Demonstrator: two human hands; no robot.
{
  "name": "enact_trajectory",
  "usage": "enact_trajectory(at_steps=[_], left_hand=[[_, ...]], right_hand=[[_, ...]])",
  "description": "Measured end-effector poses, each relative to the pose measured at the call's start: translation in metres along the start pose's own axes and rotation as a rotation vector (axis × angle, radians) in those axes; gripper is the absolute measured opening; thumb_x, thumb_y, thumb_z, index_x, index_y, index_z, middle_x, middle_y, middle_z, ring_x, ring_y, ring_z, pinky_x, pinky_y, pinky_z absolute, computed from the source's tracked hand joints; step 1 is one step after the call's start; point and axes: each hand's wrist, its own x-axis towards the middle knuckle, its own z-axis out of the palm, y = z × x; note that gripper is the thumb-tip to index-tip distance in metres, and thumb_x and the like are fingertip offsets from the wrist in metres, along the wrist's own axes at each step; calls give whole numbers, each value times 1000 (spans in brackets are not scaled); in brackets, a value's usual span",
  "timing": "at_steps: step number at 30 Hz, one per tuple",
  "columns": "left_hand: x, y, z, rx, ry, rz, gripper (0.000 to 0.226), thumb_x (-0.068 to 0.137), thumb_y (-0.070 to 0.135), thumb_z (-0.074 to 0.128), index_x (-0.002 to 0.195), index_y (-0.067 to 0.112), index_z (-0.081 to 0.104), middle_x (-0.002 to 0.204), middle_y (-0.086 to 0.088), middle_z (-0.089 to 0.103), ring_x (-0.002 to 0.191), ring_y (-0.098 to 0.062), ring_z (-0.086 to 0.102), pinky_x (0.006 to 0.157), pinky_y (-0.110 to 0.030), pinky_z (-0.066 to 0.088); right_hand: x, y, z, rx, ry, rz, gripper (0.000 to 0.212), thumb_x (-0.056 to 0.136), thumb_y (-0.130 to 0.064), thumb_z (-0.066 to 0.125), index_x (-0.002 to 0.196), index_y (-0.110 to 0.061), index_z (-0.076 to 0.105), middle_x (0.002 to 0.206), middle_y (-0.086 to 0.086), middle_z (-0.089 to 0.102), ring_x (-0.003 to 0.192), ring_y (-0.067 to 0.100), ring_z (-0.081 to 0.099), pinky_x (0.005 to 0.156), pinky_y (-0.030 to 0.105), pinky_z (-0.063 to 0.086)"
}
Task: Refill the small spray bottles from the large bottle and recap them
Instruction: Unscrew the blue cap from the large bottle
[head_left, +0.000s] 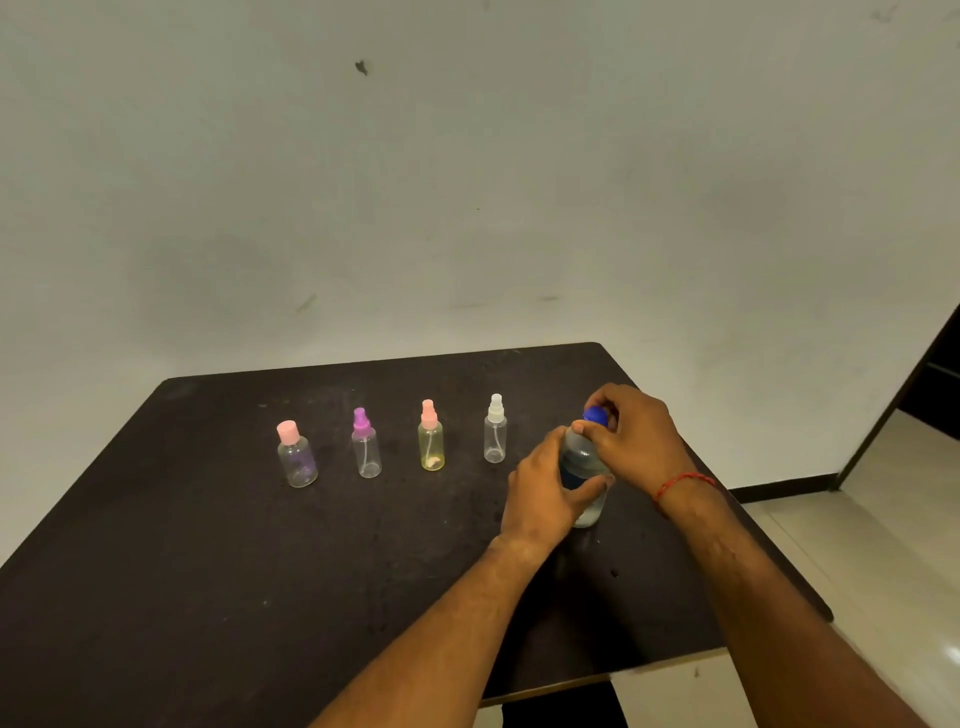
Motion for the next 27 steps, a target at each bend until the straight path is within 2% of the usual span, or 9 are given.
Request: enact_trajectory(at_steps=[4, 7, 11, 14, 17, 20, 23, 25, 27], left_hand=[[-1, 0, -1, -17, 3, 8, 57, 77, 44, 83, 126, 38, 55, 113, 19, 66, 106, 3, 62, 93, -26, 56], [-2, 0, 0, -22, 11, 15, 57, 78, 41, 84, 128, 38, 55, 115, 19, 67, 107, 3, 63, 94, -25, 55], [-1, 0, 1, -2, 9, 1, 58, 77, 46, 83, 127, 40, 54, 112, 20, 66, 105, 3, 62, 93, -25, 56], [-1, -1, 1, -9, 8, 0, 59, 76, 48, 83, 126, 38, 55, 112, 19, 67, 105, 1, 63, 92, -30, 57], [-2, -1, 1, -25, 7, 0, 59, 77, 42, 84, 127, 37, 55, 113, 18, 67, 106, 1, 64, 93, -29, 57], [-2, 0, 1, -27, 3, 7, 58, 78, 43, 83, 128, 39, 55, 113, 19, 67, 107, 2, 63, 94, -28, 56], [-2, 1, 0, -24, 6, -9, 56, 78, 43, 84, 125, 42, 55, 109, 23, 66, 105, 6, 62, 93, -23, 55], [-2, 0, 0, -25, 4, -16, 55, 76, 45, 84, 123, 42, 55, 108, 22, 66, 103, 5, 63, 92, -27, 57], [-2, -1, 0, -29, 1, -17, 57, 76, 46, 84, 124, 41, 55, 111, 21, 67, 105, 3, 63, 93, -30, 57]], right_hand=[[-3, 2, -4, 156, -89, -26, 38, 83, 2, 65, 110, -25, 64, 108, -5, 64, 103, 12, 59, 92, 24, 49], [-4, 1, -3, 200, -116, -6, 51, 83, -4, 70, 127, -25, 56, 114, -5, 62, 106, 12, 59, 96, 28, 50], [-4, 1, 0, 82, 44, 52, 34, 79, -33, 78, 105, -23, 60, 94, -6, 61, 83, 10, 58, 75, 21, 49], [-4, 2, -1, 72, 39, 5, 20, 81, -19, 76, 96, -23, 63, 96, -4, 63, 86, 11, 58, 77, 21, 49], [-6, 3, -4, 161, -49, -29, 38, 82, 3, 67, 110, -23, 65, 111, -4, 63, 101, 10, 58, 94, 27, 51], [-8, 1, -4, 175, -40, -21, 46, 82, -11, 73, 123, -24, 58, 112, -5, 61, 101, 9, 57, 90, 23, 48], [-7, -2, -3, 50, 31, 25, 34, 80, -34, 76, 108, -23, 60, 96, -5, 61, 86, 11, 58, 76, 21, 47], [-6, -2, -4, 6, 25, 21, 23, 82, -31, 75, 99, -22, 62, 94, -3, 62, 84, 13, 59, 76, 24, 50], [-5, 0, -6, 17, -35, -17, 22, 84, -15, 70, 103, -24, 64, 103, -2, 62, 95, 16, 60, 86, 27, 51]])
